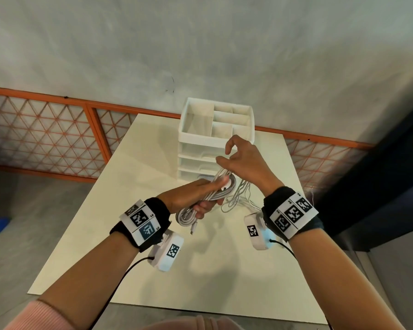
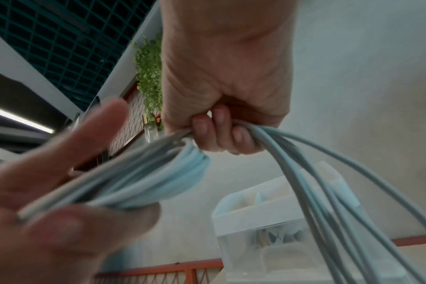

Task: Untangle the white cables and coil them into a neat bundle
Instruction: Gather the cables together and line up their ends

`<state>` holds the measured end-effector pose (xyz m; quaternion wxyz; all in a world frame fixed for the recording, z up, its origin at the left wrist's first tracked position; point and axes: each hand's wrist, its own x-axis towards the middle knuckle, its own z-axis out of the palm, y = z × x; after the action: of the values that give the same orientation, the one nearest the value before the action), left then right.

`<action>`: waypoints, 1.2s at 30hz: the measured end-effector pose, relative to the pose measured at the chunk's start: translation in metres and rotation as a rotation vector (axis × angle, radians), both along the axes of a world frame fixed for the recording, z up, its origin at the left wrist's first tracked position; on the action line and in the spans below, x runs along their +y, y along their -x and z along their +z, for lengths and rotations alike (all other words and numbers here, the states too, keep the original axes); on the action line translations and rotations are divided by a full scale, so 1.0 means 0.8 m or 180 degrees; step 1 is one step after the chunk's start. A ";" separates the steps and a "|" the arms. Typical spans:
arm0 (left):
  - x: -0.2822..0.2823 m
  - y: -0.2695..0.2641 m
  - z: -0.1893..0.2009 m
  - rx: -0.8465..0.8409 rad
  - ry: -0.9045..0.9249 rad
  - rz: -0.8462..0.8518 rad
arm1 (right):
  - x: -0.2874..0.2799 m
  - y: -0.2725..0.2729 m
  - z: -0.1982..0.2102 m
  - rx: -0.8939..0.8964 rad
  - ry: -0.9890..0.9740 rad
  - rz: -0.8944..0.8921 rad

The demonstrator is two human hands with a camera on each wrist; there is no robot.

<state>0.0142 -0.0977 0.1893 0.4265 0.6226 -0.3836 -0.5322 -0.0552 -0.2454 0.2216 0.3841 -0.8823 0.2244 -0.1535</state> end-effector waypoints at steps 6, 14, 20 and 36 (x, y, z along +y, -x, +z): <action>0.006 -0.015 0.001 -0.0212 0.0139 0.0197 | -0.015 0.001 -0.008 -0.0090 -0.0412 0.0223; 0.015 -0.037 -0.006 0.0082 0.0621 0.0930 | -0.001 0.018 -0.059 -0.0263 -0.0779 0.0275; 0.001 -0.032 -0.016 0.0017 0.0914 0.1122 | 0.048 -0.002 -0.076 -0.0691 -0.1113 -0.0298; -0.001 -0.041 -0.033 -0.0291 0.1180 0.1104 | 0.050 -0.009 -0.045 0.0036 -0.2166 0.0350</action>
<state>0.0468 -0.0983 0.1632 0.6005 0.6137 -0.3810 -0.3430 -0.0482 -0.2052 0.1858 0.6629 -0.7152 0.2170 -0.0440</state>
